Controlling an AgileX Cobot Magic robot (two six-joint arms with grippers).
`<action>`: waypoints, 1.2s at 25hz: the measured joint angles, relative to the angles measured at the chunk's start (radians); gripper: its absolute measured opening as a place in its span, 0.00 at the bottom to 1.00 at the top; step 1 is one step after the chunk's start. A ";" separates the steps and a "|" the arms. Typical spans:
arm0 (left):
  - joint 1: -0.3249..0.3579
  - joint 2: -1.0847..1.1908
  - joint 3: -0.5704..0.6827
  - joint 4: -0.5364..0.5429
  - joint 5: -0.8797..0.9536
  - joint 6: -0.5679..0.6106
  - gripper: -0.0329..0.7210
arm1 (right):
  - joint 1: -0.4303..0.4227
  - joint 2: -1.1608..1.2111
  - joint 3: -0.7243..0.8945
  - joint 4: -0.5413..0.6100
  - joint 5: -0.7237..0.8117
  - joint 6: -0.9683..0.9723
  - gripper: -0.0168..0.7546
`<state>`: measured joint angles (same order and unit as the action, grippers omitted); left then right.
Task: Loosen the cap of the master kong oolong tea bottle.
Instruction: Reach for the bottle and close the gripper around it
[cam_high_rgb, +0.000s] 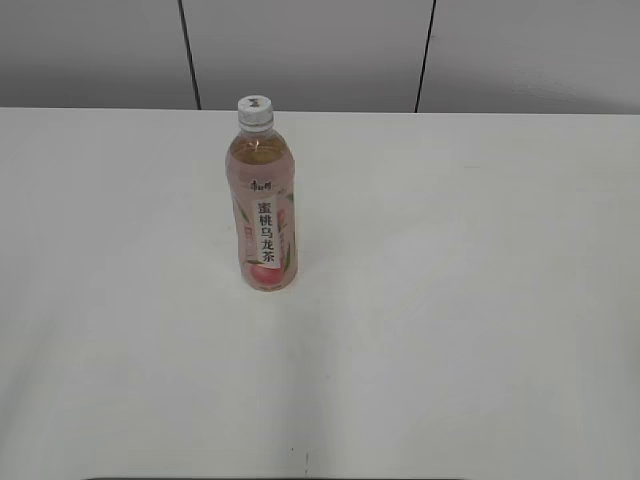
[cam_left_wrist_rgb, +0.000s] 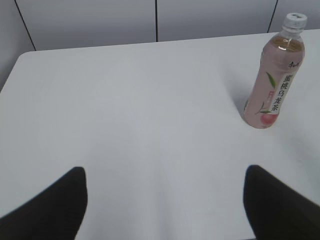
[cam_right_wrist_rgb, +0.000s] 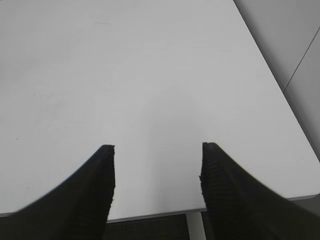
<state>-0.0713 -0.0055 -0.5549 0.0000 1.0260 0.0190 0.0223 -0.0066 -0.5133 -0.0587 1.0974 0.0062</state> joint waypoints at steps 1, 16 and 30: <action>0.000 0.000 0.000 0.000 0.000 0.000 0.80 | 0.000 0.000 0.000 0.000 0.000 0.000 0.57; 0.000 0.000 0.000 0.000 0.000 0.000 0.80 | 0.000 0.000 0.000 0.000 0.000 0.000 0.57; 0.000 0.000 0.000 0.000 0.000 0.000 0.80 | 0.000 0.000 0.000 0.000 0.000 0.000 0.57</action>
<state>-0.0713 -0.0055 -0.5549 0.0000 1.0260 0.0190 0.0223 -0.0066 -0.5133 -0.0587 1.0974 0.0062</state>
